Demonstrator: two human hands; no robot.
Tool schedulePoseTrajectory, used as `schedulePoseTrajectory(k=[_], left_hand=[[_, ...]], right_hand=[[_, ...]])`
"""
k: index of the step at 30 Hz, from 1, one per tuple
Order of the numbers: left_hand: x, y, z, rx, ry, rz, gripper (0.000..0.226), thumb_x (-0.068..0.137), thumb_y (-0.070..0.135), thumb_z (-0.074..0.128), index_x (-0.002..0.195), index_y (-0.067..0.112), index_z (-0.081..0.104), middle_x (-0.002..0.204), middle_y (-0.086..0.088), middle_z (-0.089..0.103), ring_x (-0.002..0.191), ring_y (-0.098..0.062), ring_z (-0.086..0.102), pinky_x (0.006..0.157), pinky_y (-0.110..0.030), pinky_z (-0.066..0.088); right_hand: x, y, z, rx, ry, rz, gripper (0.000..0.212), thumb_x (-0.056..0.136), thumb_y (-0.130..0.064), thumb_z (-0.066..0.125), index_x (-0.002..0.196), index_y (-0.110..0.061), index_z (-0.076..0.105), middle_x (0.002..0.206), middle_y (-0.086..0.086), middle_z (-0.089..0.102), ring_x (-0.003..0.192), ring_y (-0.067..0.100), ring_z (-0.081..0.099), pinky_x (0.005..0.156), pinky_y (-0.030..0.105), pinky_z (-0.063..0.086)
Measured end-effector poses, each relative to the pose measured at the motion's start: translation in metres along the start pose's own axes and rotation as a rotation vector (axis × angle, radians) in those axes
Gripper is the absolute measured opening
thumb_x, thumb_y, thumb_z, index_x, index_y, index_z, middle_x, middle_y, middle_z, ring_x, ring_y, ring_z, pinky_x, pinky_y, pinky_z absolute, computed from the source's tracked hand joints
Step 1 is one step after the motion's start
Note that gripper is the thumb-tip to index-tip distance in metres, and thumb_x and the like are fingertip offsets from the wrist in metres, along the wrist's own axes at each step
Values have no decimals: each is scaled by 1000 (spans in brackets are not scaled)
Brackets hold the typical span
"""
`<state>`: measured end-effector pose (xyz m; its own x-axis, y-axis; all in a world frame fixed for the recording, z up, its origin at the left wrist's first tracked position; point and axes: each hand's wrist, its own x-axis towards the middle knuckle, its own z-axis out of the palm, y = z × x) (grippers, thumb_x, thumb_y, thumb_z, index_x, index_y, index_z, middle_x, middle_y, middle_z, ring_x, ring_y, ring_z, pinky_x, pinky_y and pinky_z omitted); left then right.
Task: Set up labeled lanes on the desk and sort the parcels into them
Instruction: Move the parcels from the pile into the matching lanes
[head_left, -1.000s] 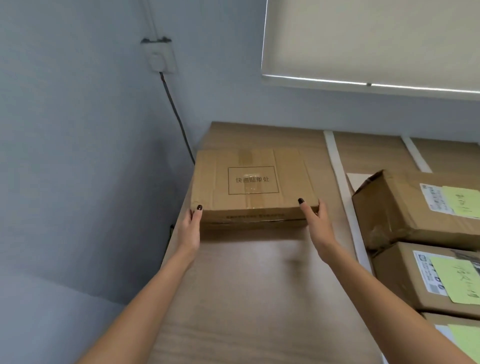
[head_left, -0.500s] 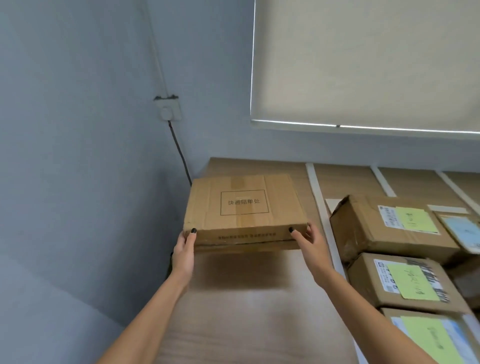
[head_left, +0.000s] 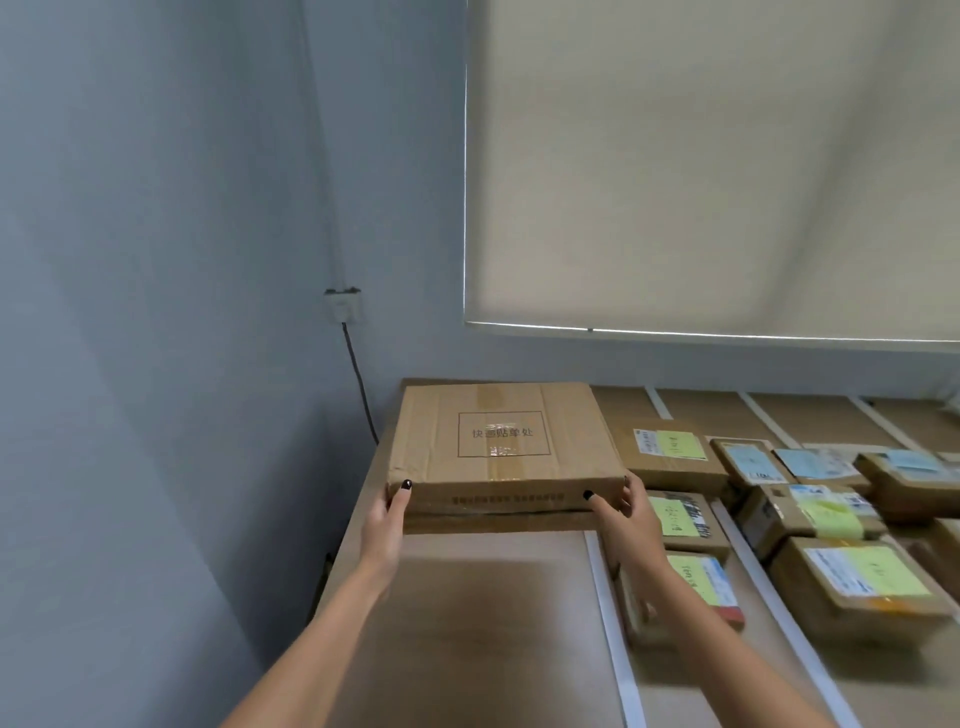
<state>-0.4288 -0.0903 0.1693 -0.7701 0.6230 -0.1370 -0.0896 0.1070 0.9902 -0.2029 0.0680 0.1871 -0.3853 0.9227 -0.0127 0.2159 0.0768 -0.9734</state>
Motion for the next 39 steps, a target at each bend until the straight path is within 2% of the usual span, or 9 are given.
schedulePoseTrajectory(k=[6, 10, 14, 17, 22, 26, 29, 33, 39], left_hand=[[-76, 13, 57, 5, -10, 59, 46, 98, 27, 44, 140, 10, 39, 141, -6, 46, 133, -22, 39, 113, -34, 27], [-133, 12, 120, -29, -53, 117, 34, 98, 24, 45, 131, 16, 49, 129, 0, 54, 122, -15, 47, 103, -26, 31], [-184, 4, 182, -54, -75, 133, 24, 97, 24, 45, 120, 23, 53, 121, 2, 58, 113, -13, 51, 101, -28, 36], [-234, -7, 236, -64, -92, 110, 26, 97, 26, 44, 121, 23, 54, 122, 0, 60, 116, -16, 53, 105, -31, 37], [-286, -10, 290, -62, -112, 79, 31, 96, 28, 46, 126, 22, 53, 126, -1, 60, 121, -19, 52, 110, -39, 35], [-312, -2, 310, -64, -125, 65, 39, 95, 27, 50, 133, 17, 49, 131, -5, 56, 124, -24, 50, 110, -45, 35], [-325, 3, 316, -36, -115, 83, 39, 93, 23, 54, 131, 15, 48, 126, -6, 58, 117, -23, 54, 106, -41, 40], [-339, 4, 314, 42, -114, 110, 51, 85, 9, 64, 131, 16, 44, 119, -5, 59, 107, -19, 56, 93, -31, 45], [-345, 13, 308, 78, -113, 196, 76, 73, 1, 76, 138, 15, 39, 123, -4, 57, 113, -19, 55, 92, -30, 47]], right_hand=[[-43, 7, -85, 44, 47, -45, 53, 88, -18, 61, 137, -20, 39, 135, 6, 50, 121, 16, 46, 97, 33, 42], [-67, 26, -169, 44, 74, -48, 57, 88, -25, 62, 138, -27, 36, 135, 2, 49, 115, 11, 45, 90, 28, 41], [-90, 46, -246, 8, 125, -32, 64, 87, -28, 63, 142, -27, 31, 142, 6, 43, 131, 25, 40, 100, 40, 39], [-111, 64, -318, -15, 114, -33, 60, 88, -27, 62, 141, -25, 34, 140, 6, 46, 130, 26, 42, 105, 46, 40], [-138, 66, -399, 28, 93, -39, 41, 87, -18, 59, 123, -33, 46, 109, -8, 60, 108, 14, 56, 80, 24, 48], [-149, 65, -433, 43, 112, -61, 46, 90, -18, 57, 132, -27, 43, 113, -7, 57, 102, 8, 53, 71, 15, 44], [-156, 65, -444, 60, 101, -47, 50, 91, -22, 57, 137, -25, 38, 112, -8, 54, 99, 6, 49, 67, 12, 41], [-162, 70, -448, 43, 66, -42, 58, 89, -25, 61, 139, -28, 31, 131, 1, 50, 109, 11, 45, 84, 25, 42], [-162, 66, -451, 0, 73, -94, 77, 83, -34, 68, 146, -32, 23, 149, 0, 34, 134, 21, 33, 96, 31, 33]])
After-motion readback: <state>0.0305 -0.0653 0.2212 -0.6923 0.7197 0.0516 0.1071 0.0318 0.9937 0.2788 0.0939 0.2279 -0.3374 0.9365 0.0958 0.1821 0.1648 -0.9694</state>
